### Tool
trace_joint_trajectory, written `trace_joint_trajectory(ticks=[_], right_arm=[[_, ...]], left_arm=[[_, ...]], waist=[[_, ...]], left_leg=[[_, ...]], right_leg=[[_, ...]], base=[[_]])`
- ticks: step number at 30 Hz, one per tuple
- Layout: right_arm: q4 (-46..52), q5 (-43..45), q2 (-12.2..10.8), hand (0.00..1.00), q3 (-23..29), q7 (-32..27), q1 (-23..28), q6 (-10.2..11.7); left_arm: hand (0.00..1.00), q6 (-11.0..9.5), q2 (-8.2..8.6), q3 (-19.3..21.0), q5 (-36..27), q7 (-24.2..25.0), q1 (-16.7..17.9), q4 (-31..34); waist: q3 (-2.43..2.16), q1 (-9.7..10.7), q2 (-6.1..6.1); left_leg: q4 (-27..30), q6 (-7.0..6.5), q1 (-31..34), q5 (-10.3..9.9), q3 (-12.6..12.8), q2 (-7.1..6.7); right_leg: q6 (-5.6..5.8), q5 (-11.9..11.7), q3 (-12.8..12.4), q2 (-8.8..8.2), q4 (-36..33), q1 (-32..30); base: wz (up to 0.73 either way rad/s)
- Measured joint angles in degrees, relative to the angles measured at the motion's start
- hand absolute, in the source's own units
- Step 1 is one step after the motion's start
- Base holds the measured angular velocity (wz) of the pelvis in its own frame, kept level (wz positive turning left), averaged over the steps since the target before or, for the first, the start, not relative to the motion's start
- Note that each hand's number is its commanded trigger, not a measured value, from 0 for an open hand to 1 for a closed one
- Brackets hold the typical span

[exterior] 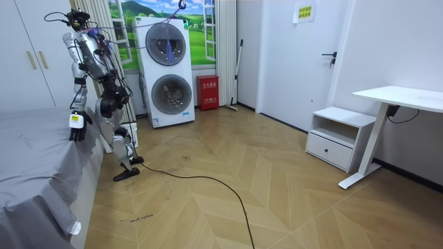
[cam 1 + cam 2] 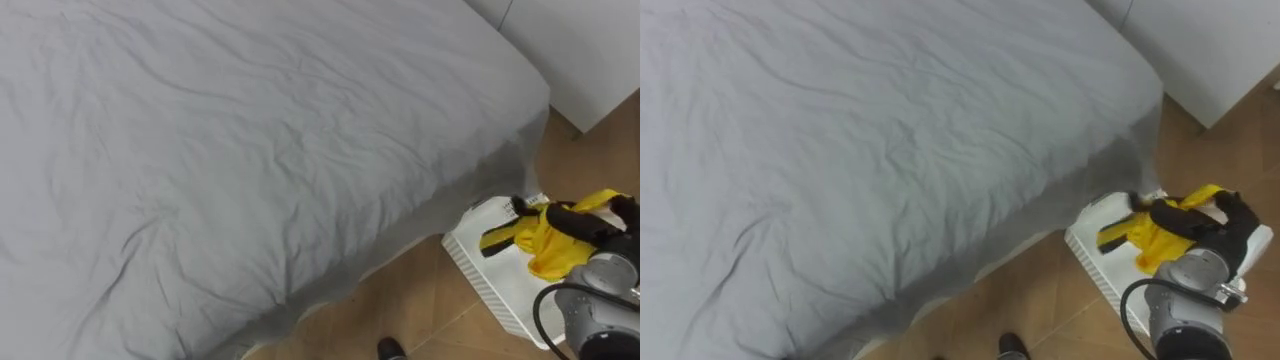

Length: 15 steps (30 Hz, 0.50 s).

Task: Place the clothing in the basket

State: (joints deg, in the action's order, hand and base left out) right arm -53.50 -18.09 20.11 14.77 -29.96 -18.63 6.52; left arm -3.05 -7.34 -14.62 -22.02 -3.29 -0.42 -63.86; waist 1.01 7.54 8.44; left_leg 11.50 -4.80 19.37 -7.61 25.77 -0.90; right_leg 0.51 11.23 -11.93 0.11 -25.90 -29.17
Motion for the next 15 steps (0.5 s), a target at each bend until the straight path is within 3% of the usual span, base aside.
trace_joint_trajectory(ticks=[15], right_arm=[[-0.07,0.35,0.73,0.0,-0.04,-2.57,-0.47,1.02]], left_arm=[[0.0,0.07,-0.26,-2.17,-1.2,-1.12,0.07,0.9]], waist=[[-0.05,0.11,0.11]], left_leg=[[-0.01,-0.01,0.57,0.0,-0.18,-0.03]], right_leg=[[0.0,0.0,0.33,-0.01,-0.18,-0.6]], base=[[0.0]])
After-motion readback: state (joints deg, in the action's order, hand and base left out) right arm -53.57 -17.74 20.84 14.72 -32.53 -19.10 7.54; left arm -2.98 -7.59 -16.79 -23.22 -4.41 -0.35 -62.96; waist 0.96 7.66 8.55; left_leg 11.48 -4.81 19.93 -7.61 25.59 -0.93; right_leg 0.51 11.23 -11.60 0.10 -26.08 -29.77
